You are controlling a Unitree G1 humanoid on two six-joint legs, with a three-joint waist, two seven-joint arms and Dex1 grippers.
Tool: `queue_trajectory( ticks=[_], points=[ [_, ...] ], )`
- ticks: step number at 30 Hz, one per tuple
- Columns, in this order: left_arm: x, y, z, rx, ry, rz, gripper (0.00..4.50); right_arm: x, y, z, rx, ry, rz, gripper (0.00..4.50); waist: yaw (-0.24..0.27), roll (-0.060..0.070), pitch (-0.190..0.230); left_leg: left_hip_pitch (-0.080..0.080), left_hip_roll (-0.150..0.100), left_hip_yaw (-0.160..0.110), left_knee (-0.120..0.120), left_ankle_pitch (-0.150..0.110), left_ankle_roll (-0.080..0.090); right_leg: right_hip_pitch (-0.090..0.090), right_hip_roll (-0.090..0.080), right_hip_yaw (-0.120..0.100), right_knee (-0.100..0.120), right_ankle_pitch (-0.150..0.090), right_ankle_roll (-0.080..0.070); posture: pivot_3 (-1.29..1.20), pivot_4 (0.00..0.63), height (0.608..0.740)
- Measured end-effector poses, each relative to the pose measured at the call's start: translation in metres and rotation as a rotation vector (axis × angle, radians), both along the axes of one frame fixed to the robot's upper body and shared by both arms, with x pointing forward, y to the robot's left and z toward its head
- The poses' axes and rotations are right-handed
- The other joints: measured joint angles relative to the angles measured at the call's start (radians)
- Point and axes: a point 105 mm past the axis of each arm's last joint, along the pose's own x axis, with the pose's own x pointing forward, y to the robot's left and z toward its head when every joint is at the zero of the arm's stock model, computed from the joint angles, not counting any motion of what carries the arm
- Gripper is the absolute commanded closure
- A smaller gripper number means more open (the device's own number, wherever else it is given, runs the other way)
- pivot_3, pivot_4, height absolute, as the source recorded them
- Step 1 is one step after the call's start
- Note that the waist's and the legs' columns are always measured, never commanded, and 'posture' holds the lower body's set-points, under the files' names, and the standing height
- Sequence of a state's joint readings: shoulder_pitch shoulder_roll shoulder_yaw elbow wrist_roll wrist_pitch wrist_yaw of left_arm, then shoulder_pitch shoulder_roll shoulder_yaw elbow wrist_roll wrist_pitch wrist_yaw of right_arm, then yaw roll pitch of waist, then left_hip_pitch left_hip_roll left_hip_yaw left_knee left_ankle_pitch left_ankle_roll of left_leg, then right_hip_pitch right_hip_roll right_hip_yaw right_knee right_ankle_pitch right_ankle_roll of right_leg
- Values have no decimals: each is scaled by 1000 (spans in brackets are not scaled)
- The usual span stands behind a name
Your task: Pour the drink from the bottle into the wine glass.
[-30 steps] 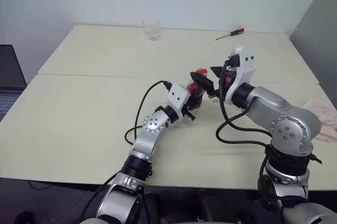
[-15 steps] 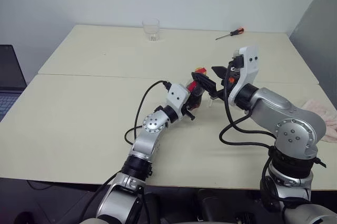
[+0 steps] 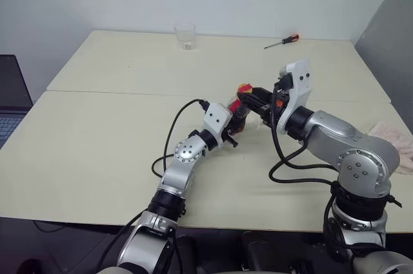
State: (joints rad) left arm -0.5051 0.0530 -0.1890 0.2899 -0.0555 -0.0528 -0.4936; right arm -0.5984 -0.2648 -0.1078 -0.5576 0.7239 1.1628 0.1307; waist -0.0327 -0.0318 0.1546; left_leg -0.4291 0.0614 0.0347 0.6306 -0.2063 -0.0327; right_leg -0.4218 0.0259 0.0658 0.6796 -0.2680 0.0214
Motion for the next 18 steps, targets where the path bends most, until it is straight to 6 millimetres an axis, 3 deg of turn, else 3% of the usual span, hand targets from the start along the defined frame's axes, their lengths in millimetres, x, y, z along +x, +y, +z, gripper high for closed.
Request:
queue_trajectory(
  ticks=[11,18],
  points=[
    [1,1,9,-15,-40,4,3709,3,0,6,-8,-103,88,3210,0,0,0,0,0,0,0,0,0,0,0,-1,0,0,0,0,150,740],
    [2,3,14,-21,-52,10,3709,7,2,7,84,-129,98,3210,1,0,0,0,0,0,0,0,0,0,1,-1,0,0,0,0,150,740]
  ],
)
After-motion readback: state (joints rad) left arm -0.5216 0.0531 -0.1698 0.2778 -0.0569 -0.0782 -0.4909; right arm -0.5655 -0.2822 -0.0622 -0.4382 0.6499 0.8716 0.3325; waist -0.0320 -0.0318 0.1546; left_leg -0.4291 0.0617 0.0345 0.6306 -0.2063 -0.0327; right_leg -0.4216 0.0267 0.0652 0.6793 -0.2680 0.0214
